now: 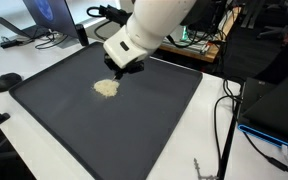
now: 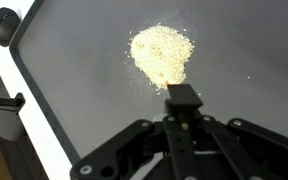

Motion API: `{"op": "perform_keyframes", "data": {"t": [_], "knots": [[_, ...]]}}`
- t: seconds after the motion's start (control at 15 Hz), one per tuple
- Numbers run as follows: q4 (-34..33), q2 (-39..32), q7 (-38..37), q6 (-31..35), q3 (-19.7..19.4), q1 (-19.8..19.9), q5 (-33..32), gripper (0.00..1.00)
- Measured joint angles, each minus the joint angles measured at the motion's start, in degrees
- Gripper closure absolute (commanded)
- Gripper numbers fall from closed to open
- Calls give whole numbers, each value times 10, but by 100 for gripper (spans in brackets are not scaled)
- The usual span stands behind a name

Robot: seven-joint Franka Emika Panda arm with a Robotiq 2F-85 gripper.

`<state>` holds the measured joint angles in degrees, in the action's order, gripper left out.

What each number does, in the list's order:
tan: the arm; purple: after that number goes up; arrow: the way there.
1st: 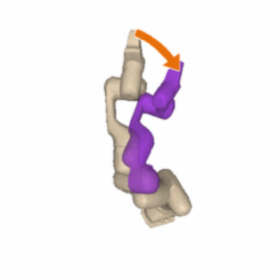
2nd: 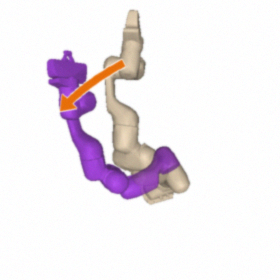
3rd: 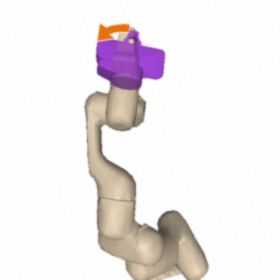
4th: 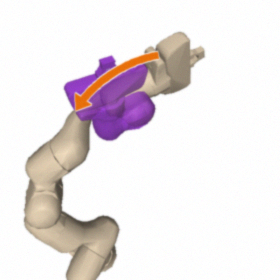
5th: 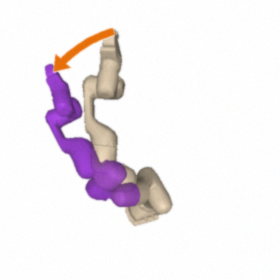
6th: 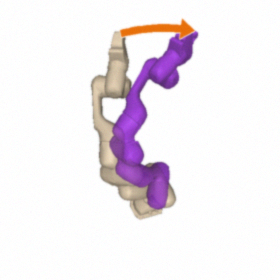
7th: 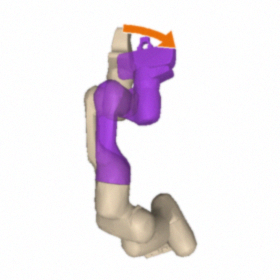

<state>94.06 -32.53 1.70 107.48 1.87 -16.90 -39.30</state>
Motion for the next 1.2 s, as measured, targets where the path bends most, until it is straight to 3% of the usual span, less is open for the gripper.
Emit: {"op": "perform_keyframes", "data": {"t": [0.53,0.6,0.8,1.2], "knots": [[-38,-33,-14,-17,-1,-14,-19,87],[-38,-33,-14,-18,-1,-14,-19,97],[-38,-34,-18,-20,0,-14,-20,97],[-85,-77,-84,-132,-1,-49,-56,97]]}}
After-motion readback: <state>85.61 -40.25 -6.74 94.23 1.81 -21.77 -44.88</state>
